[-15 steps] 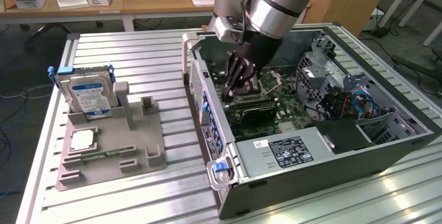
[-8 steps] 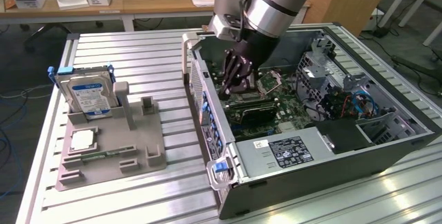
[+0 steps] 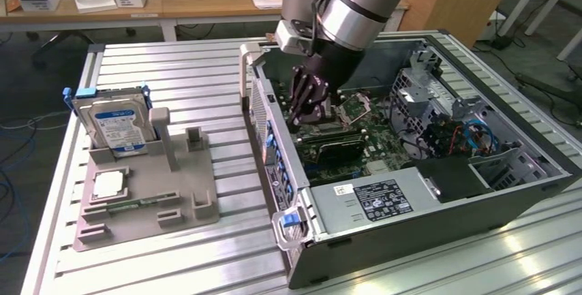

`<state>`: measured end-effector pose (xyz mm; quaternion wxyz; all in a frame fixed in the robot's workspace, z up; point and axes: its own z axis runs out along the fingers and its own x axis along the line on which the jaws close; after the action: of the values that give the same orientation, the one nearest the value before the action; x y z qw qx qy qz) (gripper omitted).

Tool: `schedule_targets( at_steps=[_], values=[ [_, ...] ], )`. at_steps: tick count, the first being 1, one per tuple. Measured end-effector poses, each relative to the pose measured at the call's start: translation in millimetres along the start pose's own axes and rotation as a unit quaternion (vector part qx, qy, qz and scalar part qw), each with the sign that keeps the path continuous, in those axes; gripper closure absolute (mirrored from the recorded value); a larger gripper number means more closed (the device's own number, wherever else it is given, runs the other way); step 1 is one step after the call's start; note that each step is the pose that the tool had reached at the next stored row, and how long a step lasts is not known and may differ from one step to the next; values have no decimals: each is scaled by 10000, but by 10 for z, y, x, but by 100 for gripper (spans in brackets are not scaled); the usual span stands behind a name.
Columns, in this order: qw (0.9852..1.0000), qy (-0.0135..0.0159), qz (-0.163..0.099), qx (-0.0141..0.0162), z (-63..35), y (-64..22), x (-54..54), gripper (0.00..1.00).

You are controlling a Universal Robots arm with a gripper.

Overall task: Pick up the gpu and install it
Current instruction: 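Press down on the gpu until it lock into place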

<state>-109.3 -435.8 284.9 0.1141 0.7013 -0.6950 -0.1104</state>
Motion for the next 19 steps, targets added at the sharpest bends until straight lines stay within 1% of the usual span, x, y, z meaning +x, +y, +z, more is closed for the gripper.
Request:
schedule_targets(
  at_steps=[19],
  values=[
    [10000, -1, 1, -1, 27, 29, 34, 90]
  ],
)
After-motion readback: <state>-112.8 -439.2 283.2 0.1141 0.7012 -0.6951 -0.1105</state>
